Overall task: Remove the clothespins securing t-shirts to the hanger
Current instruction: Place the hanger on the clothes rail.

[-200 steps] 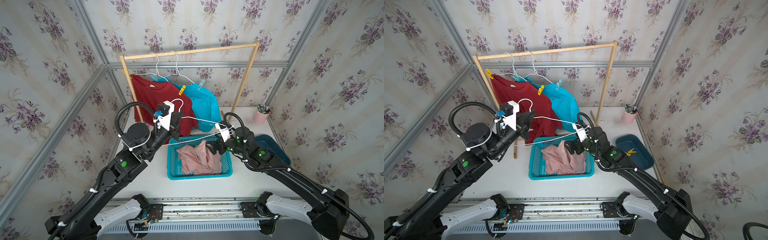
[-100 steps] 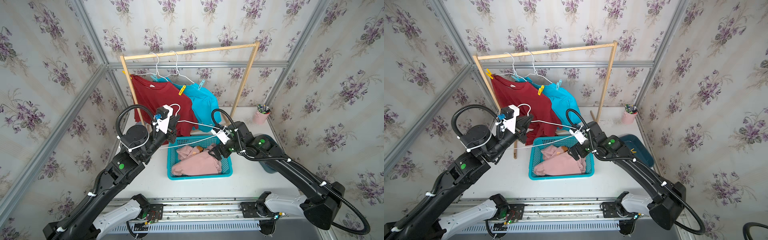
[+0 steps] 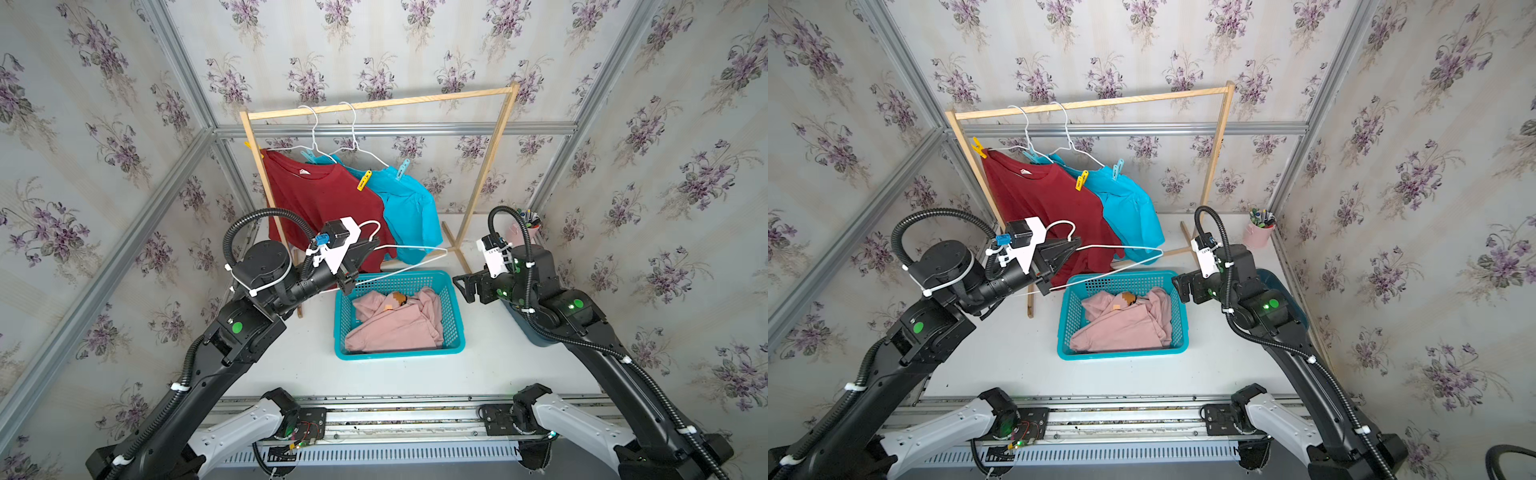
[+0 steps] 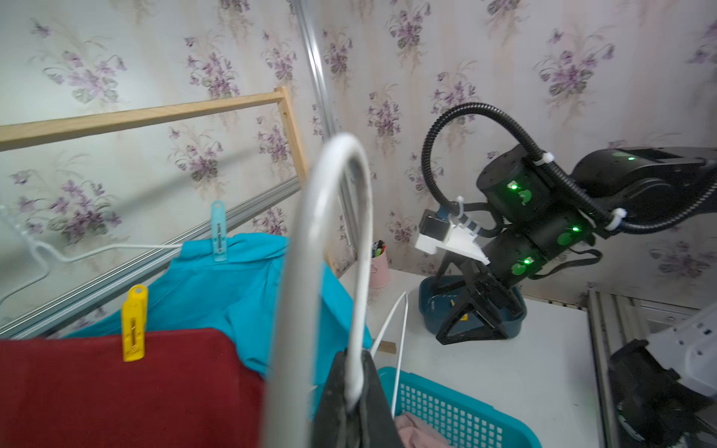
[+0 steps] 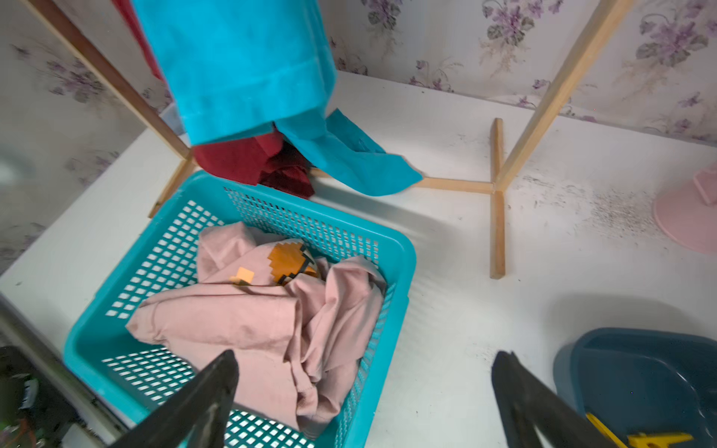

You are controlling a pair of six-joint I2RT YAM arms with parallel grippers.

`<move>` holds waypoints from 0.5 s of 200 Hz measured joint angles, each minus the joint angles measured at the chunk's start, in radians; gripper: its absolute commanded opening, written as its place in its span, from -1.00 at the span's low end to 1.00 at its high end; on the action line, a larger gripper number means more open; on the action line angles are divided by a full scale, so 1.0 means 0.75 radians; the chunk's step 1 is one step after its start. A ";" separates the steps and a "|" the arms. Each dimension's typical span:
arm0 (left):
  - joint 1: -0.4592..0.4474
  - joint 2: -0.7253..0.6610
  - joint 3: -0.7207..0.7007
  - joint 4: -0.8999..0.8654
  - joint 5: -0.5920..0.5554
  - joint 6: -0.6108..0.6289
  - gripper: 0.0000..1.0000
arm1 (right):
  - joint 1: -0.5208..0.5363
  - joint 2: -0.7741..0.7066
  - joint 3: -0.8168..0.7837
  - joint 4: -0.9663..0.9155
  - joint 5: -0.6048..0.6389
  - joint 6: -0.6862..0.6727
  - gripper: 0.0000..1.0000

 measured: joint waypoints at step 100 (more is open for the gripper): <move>0.257 0.428 0.272 -0.173 0.846 -0.170 -1.00 | 0.005 -0.003 0.148 0.023 -0.743 -0.178 0.18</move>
